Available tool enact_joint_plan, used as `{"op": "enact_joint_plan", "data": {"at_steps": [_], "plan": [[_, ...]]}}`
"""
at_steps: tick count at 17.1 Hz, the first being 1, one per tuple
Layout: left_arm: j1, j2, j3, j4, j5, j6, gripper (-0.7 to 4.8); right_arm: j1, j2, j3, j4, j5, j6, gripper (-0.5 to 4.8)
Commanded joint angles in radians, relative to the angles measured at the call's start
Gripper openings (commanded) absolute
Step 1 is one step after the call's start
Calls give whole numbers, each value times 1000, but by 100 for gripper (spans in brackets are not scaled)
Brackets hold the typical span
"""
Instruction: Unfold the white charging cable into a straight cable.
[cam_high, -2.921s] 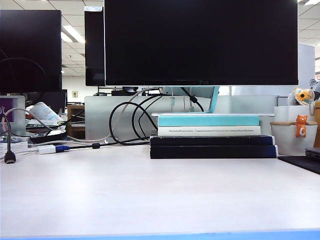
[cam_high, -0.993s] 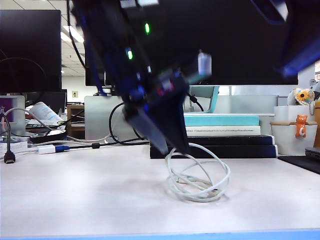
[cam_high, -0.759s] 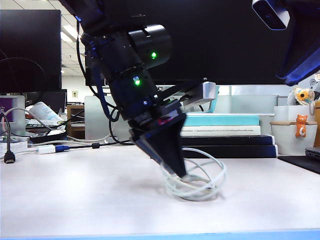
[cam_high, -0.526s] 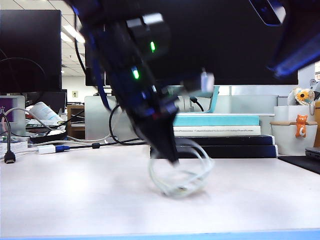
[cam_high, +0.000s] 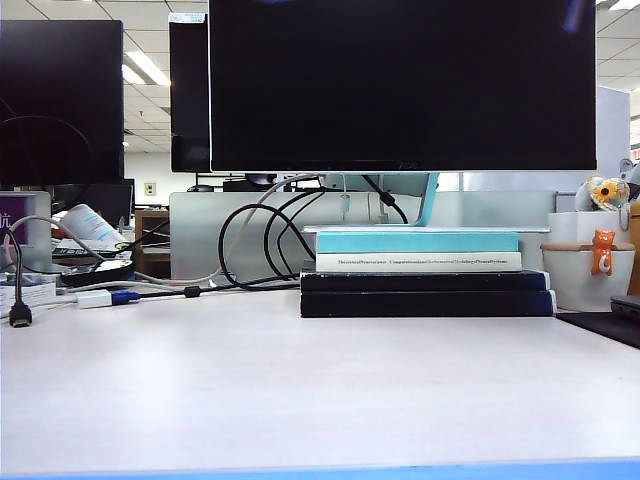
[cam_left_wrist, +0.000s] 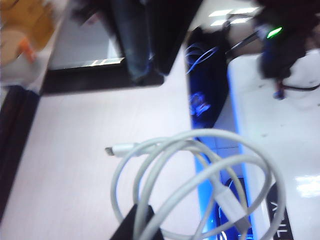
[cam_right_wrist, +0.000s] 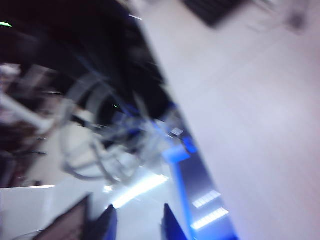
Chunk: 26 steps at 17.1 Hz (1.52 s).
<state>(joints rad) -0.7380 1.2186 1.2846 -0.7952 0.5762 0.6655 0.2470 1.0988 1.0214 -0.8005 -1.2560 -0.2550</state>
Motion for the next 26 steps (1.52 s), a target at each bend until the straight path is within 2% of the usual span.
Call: {"op": "enact_joint_plan", "data": {"at_steps": [1, 4, 6, 7, 8, 13, 16, 17, 18, 21, 22, 23, 24, 25, 26], "plan": [[0, -12, 2, 9, 92, 43, -5, 1, -3, 3, 8, -36, 1, 122], [0, -12, 2, 47, 173, 63, -5, 1, -3, 3, 3, -140, 1, 122], [0, -12, 2, 81, 175, 64, -5, 1, -2, 3, -2, -167, 1, 122], [0, -12, 2, 105, 208, 63, -5, 1, -2, 3, -4, -169, 1, 122], [-1, -10, 2, 154, 260, 61, -5, 1, -2, 3, 4, -223, 0, 121], [-1, -10, 2, 167, 330, 61, -5, 1, 0, 3, 40, -300, 1, 116], [-26, 6, 2, 239, 345, 57, -5, 3, 5, 3, 50, -326, 2, 116], [-76, 52, 2, 244, 327, 58, -5, 3, 5, 3, 50, -326, 1, 116], [-83, 71, 2, 241, 290, 59, -5, 3, 5, 3, 41, -326, 2, 116], [-83, 67, 2, 267, 275, 56, -5, 2, 5, 3, 37, -325, 0, 117], [-80, 66, 2, 237, 275, 58, -5, 2, 5, 3, 55, -316, 0, 117], [-80, 56, 2, 129, 203, 92, -5, 2, 5, 4, 77, -232, 23, 118], [-94, 41, 2, 98, 108, 136, -5, 2, 5, 4, 77, -127, 57, 167], [-110, 30, 2, 97, 54, 151, -5, 2, 5, 4, 79, -78, 84, 183], [-142, 11, 2, 101, -53, 186, -5, 2, 5, 4, 87, -13, 129, 185]]}}
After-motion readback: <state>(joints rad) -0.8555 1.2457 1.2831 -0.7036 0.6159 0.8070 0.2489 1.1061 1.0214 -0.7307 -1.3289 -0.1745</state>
